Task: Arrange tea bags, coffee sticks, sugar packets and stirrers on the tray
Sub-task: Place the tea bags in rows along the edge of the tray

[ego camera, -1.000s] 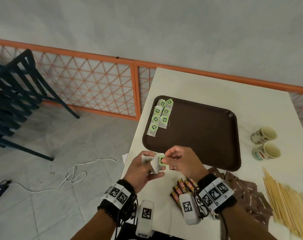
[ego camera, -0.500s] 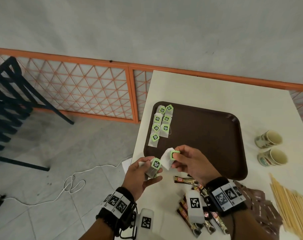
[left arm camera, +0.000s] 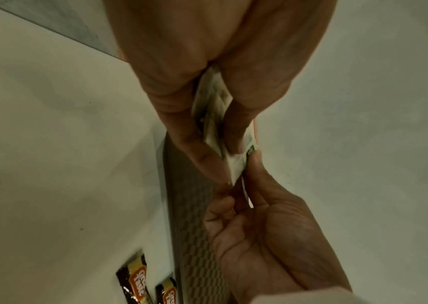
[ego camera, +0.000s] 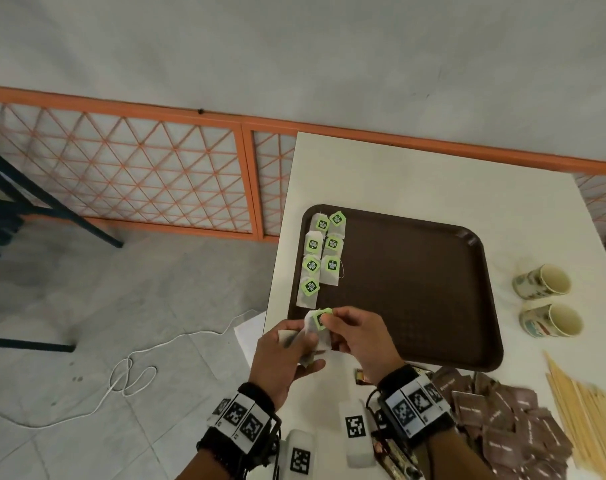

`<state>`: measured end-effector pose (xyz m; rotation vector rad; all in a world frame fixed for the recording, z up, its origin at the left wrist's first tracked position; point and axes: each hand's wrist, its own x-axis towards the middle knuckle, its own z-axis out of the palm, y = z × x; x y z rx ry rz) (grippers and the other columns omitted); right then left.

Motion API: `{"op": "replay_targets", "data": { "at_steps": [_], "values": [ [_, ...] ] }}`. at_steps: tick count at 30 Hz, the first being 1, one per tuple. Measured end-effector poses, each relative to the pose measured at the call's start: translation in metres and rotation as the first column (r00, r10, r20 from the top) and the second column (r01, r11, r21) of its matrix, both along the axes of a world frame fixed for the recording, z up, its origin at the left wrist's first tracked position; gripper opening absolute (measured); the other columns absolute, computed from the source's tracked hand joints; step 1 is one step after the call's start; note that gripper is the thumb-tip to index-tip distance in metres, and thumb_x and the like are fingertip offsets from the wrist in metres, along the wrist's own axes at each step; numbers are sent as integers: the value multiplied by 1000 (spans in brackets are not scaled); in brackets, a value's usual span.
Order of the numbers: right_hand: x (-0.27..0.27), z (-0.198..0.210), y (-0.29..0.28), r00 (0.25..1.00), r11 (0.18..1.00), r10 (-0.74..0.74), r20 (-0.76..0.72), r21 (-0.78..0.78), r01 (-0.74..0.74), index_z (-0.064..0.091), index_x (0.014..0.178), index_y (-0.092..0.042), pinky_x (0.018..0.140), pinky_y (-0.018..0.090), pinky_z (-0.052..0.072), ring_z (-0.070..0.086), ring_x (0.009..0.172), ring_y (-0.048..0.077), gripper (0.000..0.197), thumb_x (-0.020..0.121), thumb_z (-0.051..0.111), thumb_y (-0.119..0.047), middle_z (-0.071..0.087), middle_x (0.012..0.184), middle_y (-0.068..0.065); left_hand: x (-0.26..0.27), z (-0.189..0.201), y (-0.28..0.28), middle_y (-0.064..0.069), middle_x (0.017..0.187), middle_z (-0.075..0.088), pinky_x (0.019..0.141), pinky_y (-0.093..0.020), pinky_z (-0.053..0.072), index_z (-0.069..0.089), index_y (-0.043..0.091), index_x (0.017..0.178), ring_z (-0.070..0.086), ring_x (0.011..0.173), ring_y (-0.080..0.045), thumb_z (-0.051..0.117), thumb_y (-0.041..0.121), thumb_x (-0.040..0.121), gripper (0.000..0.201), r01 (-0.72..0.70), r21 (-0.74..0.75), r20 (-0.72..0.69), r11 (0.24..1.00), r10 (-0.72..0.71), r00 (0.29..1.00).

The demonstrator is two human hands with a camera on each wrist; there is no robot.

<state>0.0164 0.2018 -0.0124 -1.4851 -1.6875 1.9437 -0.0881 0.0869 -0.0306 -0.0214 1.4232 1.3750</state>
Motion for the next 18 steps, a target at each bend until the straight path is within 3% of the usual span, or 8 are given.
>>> {"op": "replay_targets", "data": {
  "at_steps": [4,8,11,14,18],
  "values": [
    [-7,0,20,1000,996,-9,28,-86,11,73,97,-11,55,22,45,55,58,6,13,91,67,-22,67,71,1,-11,-3,4,-23,98,71,70,-38,60,65,8,104,72,86,-28,67,10,90,15,2,1,3,1000,-2,1000],
    [-8,-5,37,996,988,-93,-7,-123,92,71,100,-4,58,23,44,54,60,9,15,91,67,-16,64,75,7,-20,-5,10,-23,94,70,68,-36,59,65,6,105,72,81,-24,68,11,90,16,-36,-12,15,999,36,999],
    [-10,-6,35,999,997,-30,-13,-69,29,73,99,-5,56,21,46,54,59,9,13,90,68,-14,64,70,4,-21,-4,19,-21,95,71,71,-39,60,65,6,105,73,84,-28,68,12,90,17,-34,-6,33,999,34,999],
    [-12,-11,30,1000,999,20,23,42,-21,75,98,-10,53,20,45,52,57,10,12,91,67,-15,63,64,3,-18,-3,26,-21,96,71,69,-39,61,66,8,99,73,79,-27,68,7,88,12,-2,-29,-36,1000,1,999],
    [-9,-17,30,999,999,41,35,17,-42,75,100,-11,52,20,43,49,56,10,13,93,65,-17,59,65,3,-15,-5,30,-20,93,71,67,-38,62,66,7,99,72,75,-25,68,2,86,14,-11,-43,-55,999,9,998]
  ]
}}
